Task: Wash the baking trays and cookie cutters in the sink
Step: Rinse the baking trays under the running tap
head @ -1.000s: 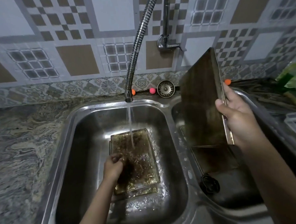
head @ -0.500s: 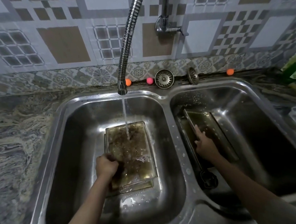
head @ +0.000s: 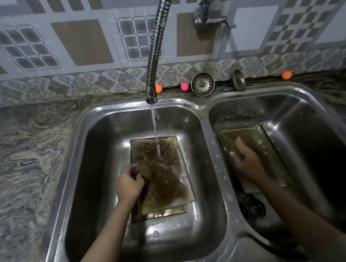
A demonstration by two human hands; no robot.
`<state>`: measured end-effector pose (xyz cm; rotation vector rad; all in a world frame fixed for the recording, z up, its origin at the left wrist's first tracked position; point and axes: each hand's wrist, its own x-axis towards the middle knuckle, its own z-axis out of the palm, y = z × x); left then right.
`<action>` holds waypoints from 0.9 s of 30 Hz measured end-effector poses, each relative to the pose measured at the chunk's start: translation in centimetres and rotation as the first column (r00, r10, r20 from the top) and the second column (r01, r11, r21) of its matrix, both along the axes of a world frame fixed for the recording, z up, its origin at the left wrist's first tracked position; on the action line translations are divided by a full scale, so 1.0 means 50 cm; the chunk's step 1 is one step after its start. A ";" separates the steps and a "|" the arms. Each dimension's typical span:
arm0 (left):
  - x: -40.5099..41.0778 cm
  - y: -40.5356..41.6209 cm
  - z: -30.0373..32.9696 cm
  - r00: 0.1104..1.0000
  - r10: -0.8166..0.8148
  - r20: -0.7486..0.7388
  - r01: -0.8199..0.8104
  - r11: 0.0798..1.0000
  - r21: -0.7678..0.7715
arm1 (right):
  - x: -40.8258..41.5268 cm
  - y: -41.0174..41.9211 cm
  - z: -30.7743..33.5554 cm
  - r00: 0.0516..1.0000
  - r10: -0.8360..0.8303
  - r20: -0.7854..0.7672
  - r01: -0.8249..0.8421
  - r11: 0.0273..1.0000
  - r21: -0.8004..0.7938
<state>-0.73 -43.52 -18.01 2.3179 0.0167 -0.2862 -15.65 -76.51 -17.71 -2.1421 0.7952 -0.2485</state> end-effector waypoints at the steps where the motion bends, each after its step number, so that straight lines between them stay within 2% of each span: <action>1: -0.002 -0.004 0.008 0.999 -0.017 0.044 0.018 1.000 -0.016 | 0.003 0.008 0.020 0.998 -0.016 0.063 0.017 1.000 -0.006; 6: -0.005 -0.048 0.068 0.990 -0.135 0.048 0.142 0.969 -0.204 | 0.025 0.099 0.132 0.923 -0.020 0.384 0.048 0.997 -0.062; 10: -0.018 -0.077 0.118 0.976 -0.146 0.163 0.181 0.958 -0.224 | 0.037 0.224 0.186 0.880 0.139 0.455 -0.092 0.988 -0.124; 13: -0.035 -0.083 0.150 0.981 -0.041 0.189 0.103 0.939 -0.329 | 0.054 0.326 0.177 0.895 0.354 0.270 -0.343 0.935 -0.089; 15: -0.047 -0.075 0.178 0.989 0.016 0.146 0.049 0.901 -0.430 | 0.074 0.364 0.154 0.874 0.483 0.049 -0.482 0.875 -0.045; 16: -0.051 -0.065 0.187 0.993 0.032 0.118 0.027 0.883 -0.468 | 0.090 0.363 0.146 0.850 0.523 -0.069 -0.527 0.847 -0.074; 18: -0.060 -0.043 0.199 0.995 0.039 0.095 0.014 0.866 -0.500 | 0.134 0.331 0.135 0.846 0.494 -0.202 -0.530 0.823 -0.206; 21: -0.079 -0.035 0.206 0.995 0.037 0.095 0.019 0.848 -0.530 | 0.214 0.284 0.152 0.899 0.317 -0.302 -0.396 0.883 -0.252; 22: -0.084 -0.037 0.209 0.994 0.055 0.091 0.003 0.843 -0.538 | 0.229 0.296 0.163 0.888 0.322 -0.328 -0.415 0.868 -0.272; 24: -0.080 -0.040 0.217 0.989 0.113 0.091 -0.044 0.830 -0.556 | 0.226 0.353 0.182 0.831 0.468 -0.301 -0.550 0.770 -0.324; 26: -0.059 -0.029 0.223 0.977 0.193 0.089 -0.104 0.800 -0.591 | 0.178 0.401 0.194 0.689 0.676 -0.263 -0.720 0.593 -0.361; 27: -0.048 -0.020 0.225 0.972 0.219 0.082 -0.126 0.788 -0.603 | 0.154 0.399 0.192 0.629 0.727 -0.274 -0.764 0.513 -0.392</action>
